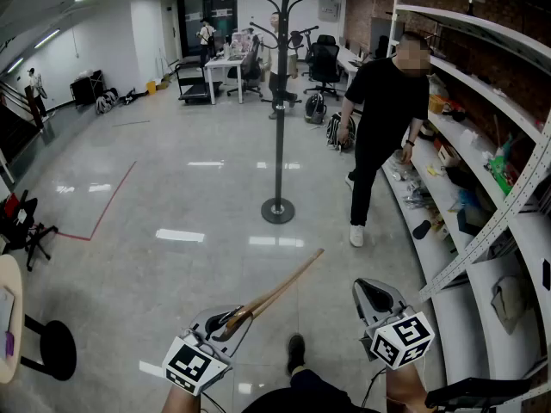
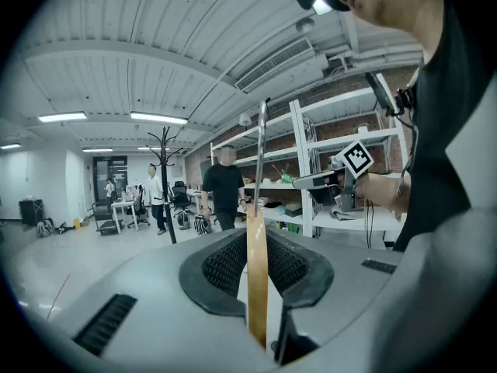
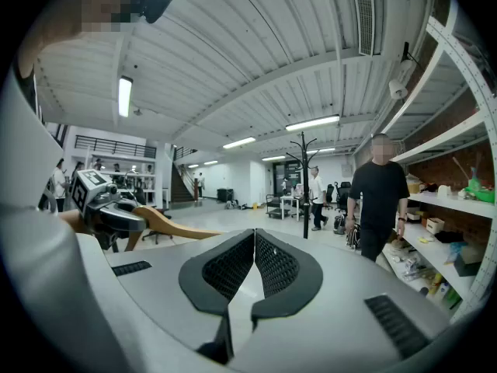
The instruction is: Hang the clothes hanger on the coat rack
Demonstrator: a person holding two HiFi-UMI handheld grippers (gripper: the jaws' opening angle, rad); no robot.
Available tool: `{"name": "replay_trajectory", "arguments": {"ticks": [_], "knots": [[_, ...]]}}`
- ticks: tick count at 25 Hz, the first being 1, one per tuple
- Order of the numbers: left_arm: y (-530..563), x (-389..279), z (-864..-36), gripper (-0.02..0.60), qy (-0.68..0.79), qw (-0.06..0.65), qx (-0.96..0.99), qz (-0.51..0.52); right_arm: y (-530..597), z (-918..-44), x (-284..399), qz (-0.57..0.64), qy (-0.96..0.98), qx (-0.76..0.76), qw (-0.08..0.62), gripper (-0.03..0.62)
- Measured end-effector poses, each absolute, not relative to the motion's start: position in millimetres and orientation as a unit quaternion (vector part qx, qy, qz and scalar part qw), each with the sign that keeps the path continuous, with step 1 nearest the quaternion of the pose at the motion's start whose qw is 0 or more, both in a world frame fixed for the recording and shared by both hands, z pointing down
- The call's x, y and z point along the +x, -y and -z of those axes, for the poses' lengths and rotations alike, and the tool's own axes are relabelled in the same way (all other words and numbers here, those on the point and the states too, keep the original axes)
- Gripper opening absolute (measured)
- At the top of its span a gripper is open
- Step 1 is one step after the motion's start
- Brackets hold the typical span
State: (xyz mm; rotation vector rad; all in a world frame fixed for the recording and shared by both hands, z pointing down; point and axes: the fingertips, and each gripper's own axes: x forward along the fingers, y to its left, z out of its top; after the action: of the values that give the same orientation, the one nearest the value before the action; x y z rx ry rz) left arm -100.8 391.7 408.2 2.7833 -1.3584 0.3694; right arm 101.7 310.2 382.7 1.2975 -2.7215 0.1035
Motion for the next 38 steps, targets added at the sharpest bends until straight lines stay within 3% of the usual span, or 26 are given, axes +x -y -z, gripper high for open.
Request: {"name": "replay_trajectory", "arguments": {"ticks": [20, 38], "knots": [[-145.0, -93.8, -401.5, 0.052, 0.436, 0.012, 0.888, -0.145, -47.9, -373.7, 84.4, -0.036, 0.92, 0.388, 0.049, 0.009], [77.0, -172.0, -400.2, 0.052, 0.376, -0.011, 0.917, -0.136, 157.4, -373.9, 16.4, -0.028, 0.897, 0.438, 0.05, 0.009]]}}
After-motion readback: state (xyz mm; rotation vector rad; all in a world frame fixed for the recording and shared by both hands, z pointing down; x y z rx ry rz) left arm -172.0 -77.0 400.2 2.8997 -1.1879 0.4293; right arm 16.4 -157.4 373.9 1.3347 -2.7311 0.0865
